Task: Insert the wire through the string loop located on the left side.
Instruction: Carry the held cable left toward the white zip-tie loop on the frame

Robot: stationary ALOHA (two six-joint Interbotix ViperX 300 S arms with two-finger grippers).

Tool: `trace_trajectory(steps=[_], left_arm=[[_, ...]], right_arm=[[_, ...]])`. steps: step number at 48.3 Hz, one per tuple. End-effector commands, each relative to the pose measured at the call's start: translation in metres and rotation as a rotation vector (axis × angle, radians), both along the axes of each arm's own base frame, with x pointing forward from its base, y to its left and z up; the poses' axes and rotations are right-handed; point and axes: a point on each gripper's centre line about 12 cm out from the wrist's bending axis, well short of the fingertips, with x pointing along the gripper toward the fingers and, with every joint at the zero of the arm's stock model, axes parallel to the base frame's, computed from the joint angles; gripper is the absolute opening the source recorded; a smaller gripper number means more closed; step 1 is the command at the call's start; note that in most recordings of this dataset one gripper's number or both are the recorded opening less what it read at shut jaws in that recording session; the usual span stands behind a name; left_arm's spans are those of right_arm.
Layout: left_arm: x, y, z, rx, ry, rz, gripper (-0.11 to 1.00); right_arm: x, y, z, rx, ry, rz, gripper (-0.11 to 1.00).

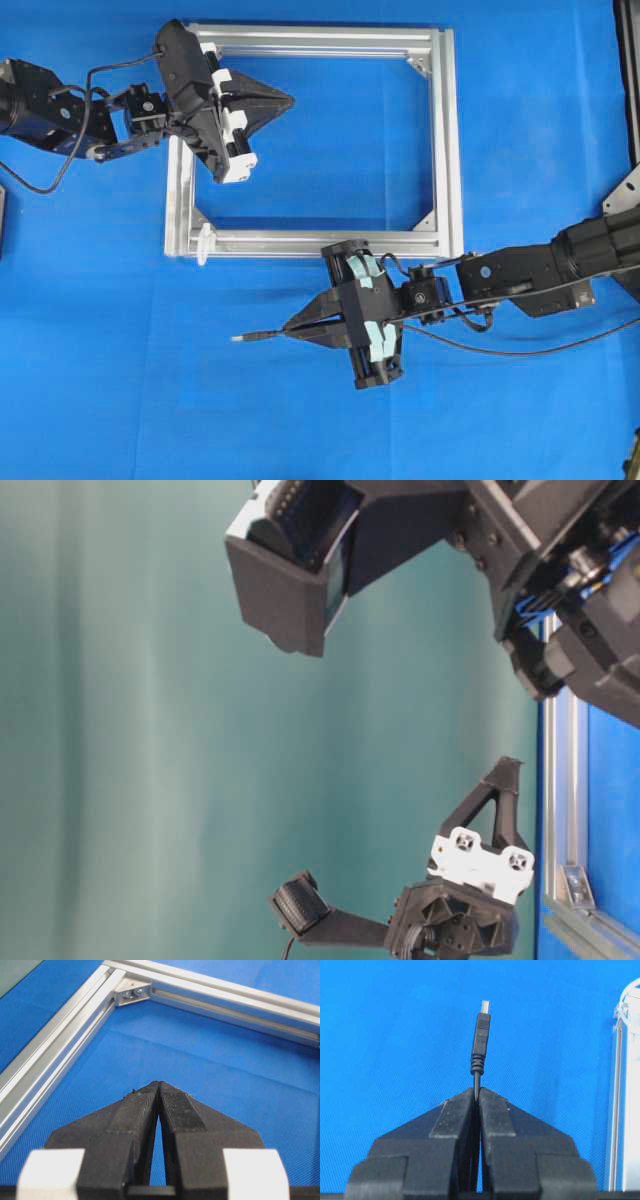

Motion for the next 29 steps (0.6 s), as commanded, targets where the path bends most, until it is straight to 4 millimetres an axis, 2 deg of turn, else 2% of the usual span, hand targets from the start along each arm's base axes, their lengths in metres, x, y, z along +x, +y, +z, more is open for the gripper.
trace_trajectory(steps=[1,17,29], left_arm=[[0.003,0.001,0.016,0.016,-0.048,-0.002,0.0],[0.003,0.0,0.016,0.017,-0.051,-0.004,0.0],[0.003,0.001,0.016,0.016,-0.05,-0.002,0.0]], right_arm=[[0.002,0.001,0.018,0.01,-0.05,0.004,0.01],[0.002,0.001,0.017,0.01,-0.048,0.004,0.01],[0.002,-0.014,0.015,0.005,-0.038,-0.029,0.01]])
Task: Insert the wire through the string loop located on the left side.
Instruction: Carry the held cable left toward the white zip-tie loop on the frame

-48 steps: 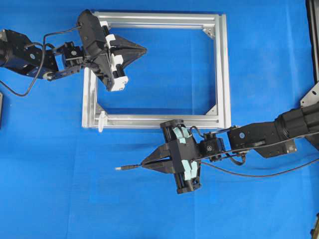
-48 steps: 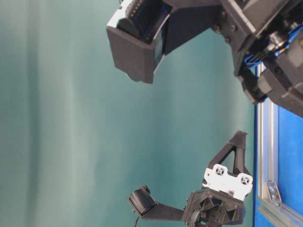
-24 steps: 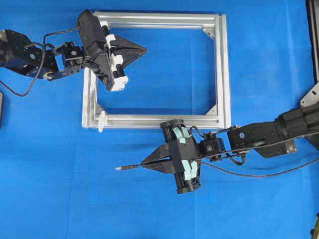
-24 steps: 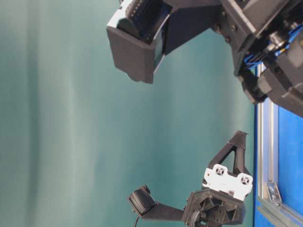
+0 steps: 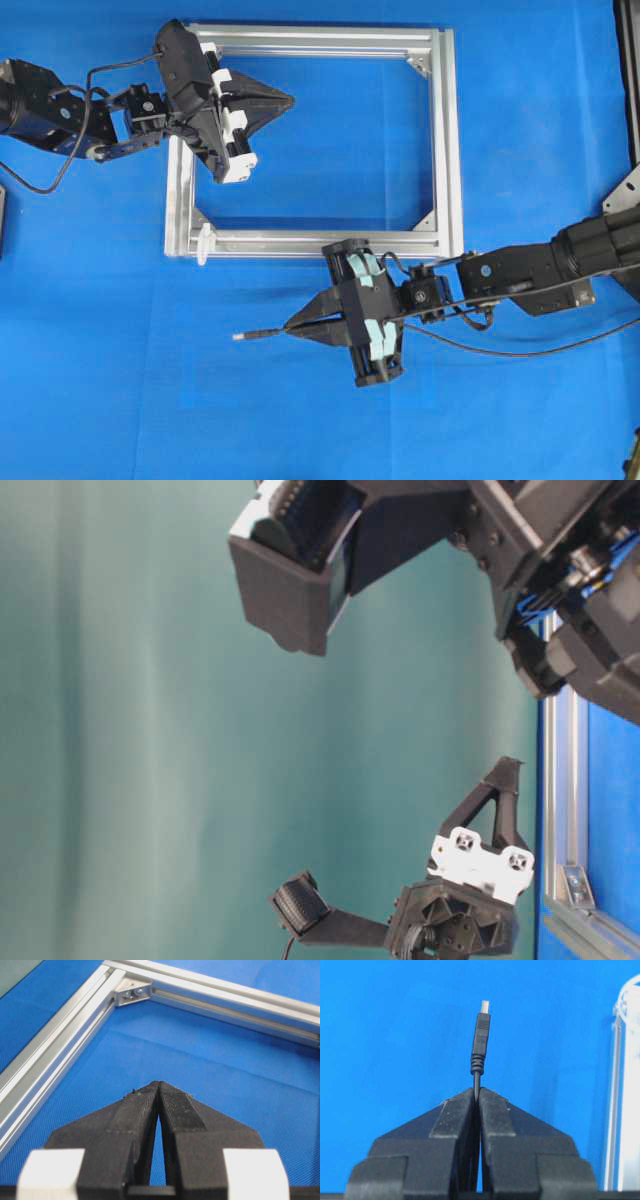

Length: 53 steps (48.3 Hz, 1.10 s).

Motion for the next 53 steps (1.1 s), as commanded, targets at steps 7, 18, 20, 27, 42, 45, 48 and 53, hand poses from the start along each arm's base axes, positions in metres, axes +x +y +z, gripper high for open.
trace_trajectory(steps=[7,18,20,27,42,45,48,53], left_arm=[[0.002,0.0,0.015,0.015,-0.047,-0.004,0.0],[0.002,0.0,0.015,0.016,-0.046,-0.003,0.0],[0.002,0.0,0.015,0.016,-0.043,-0.003,0.0],[0.002,0.0,0.015,0.016,-0.045,-0.003,0.0],[0.002,0.001,0.015,0.017,-0.046,-0.001,0.0],[0.001,0.002,0.015,0.016,-0.045,0.002,0.0],[0.002,0.002,0.016,0.017,-0.048,0.002,0.0],[0.002,0.003,0.016,0.017,-0.048,0.004,0.0]], right_arm=[[-0.001,-0.025,0.016,0.006,-0.044,-0.057,0.01],[-0.001,-0.058,0.017,-0.001,-0.059,-0.13,0.01],[0.0,-0.062,0.017,-0.004,-0.061,-0.138,0.01],[0.002,-0.075,0.018,-0.023,-0.066,-0.158,0.01],[0.002,-0.083,0.019,-0.038,-0.073,-0.17,0.01],[0.002,-0.083,0.019,-0.038,-0.073,-0.17,0.01],[0.002,-0.083,0.02,-0.038,-0.074,-0.17,0.01],[0.002,-0.083,0.02,-0.038,-0.074,-0.17,0.01]])
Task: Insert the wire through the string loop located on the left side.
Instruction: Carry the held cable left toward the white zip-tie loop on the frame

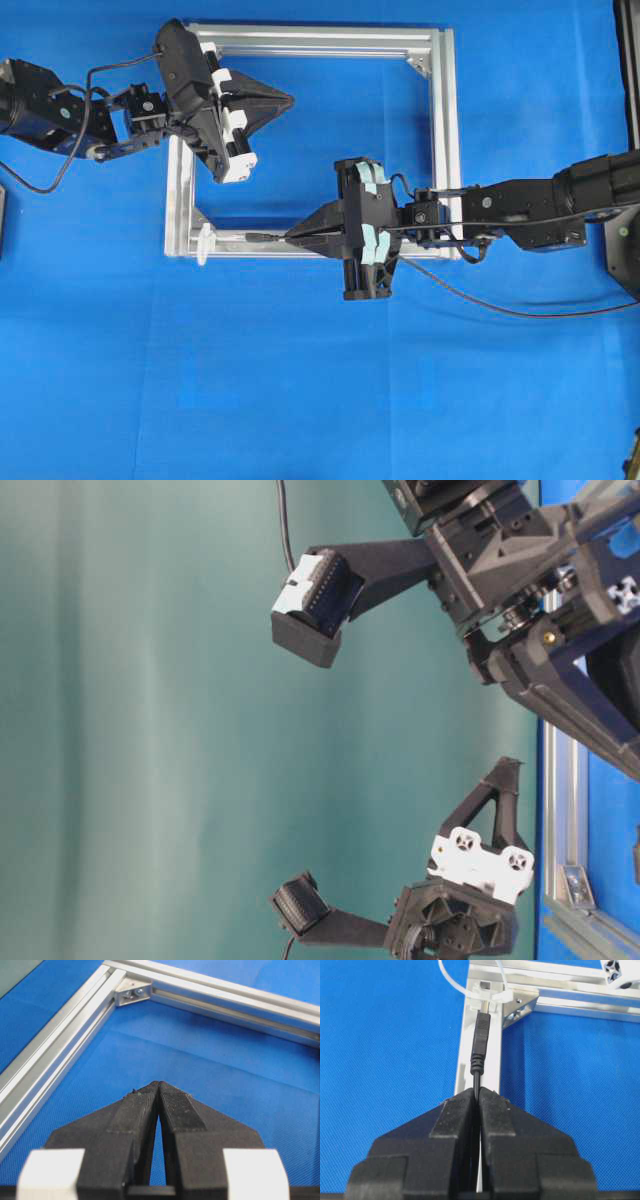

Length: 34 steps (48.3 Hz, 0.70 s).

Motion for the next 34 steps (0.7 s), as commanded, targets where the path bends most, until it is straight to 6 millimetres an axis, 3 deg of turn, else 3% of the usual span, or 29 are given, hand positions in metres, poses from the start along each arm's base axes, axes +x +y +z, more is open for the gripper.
trace_trajectory(steps=[1,19,34], left_arm=[[0.003,0.002,0.017,0.017,-0.052,0.001,0.0],[0.002,0.002,0.016,0.016,-0.05,0.002,0.0],[0.003,0.001,0.017,0.016,-0.053,0.001,0.0]], right_arm=[[0.004,0.0,0.019,-0.001,-0.057,0.0,0.01],[0.005,-0.001,0.019,-0.001,-0.058,-0.001,0.01],[0.024,0.0,0.021,0.0,-0.061,0.0,0.01]])
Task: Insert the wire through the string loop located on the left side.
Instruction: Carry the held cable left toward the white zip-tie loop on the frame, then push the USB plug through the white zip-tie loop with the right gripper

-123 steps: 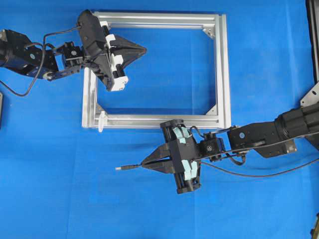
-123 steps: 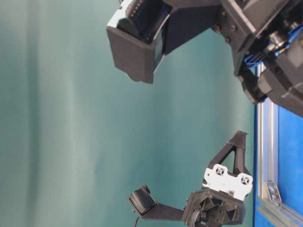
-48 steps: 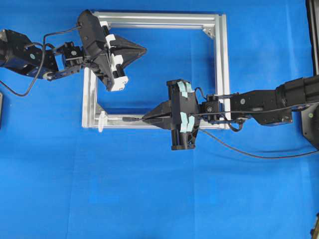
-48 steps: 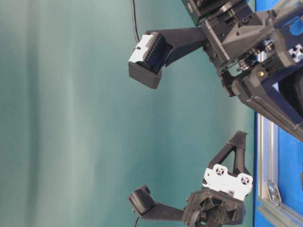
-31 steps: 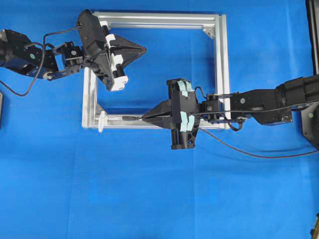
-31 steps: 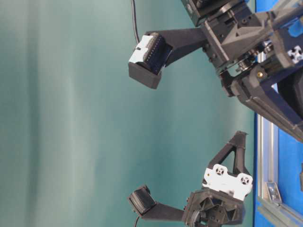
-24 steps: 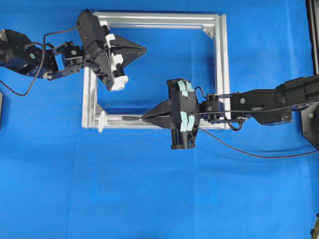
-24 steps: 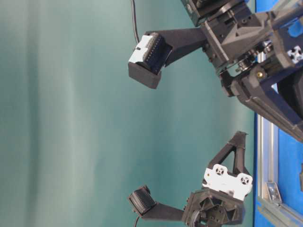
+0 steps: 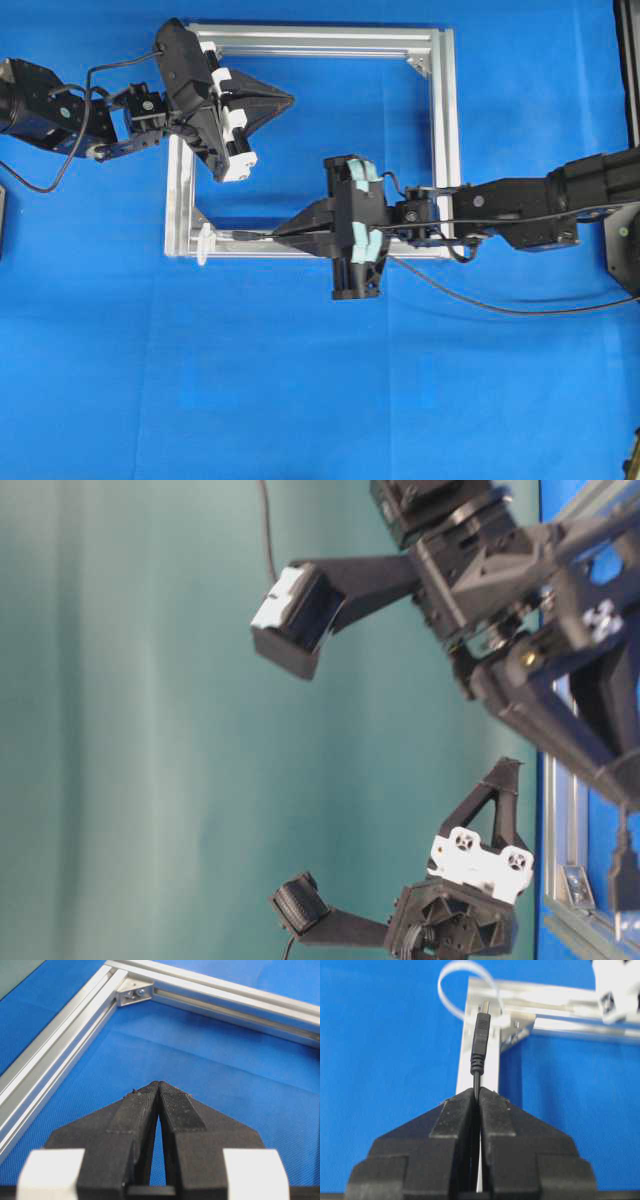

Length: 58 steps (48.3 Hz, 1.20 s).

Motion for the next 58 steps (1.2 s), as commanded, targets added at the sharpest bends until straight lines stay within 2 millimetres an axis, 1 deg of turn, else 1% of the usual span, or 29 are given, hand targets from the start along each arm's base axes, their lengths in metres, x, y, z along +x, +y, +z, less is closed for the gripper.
trace_trajectory(steps=[1,9,58], left_arm=[[0.0025,0.0013,0.0163,0.016,-0.05,0.001,0.0],[0.0019,0.0004,0.0155,0.016,-0.047,-0.002,0.0],[0.0022,0.001,0.0159,0.016,-0.048,-0.001,0.0]], right_arm=[[0.011,0.0004,0.0117,-0.001,-0.029,0.002,0.01],[0.016,0.0007,0.0086,-0.003,-0.012,0.003,0.01],[0.0155,0.0014,0.0081,-0.003,-0.011,0.005,0.01]])
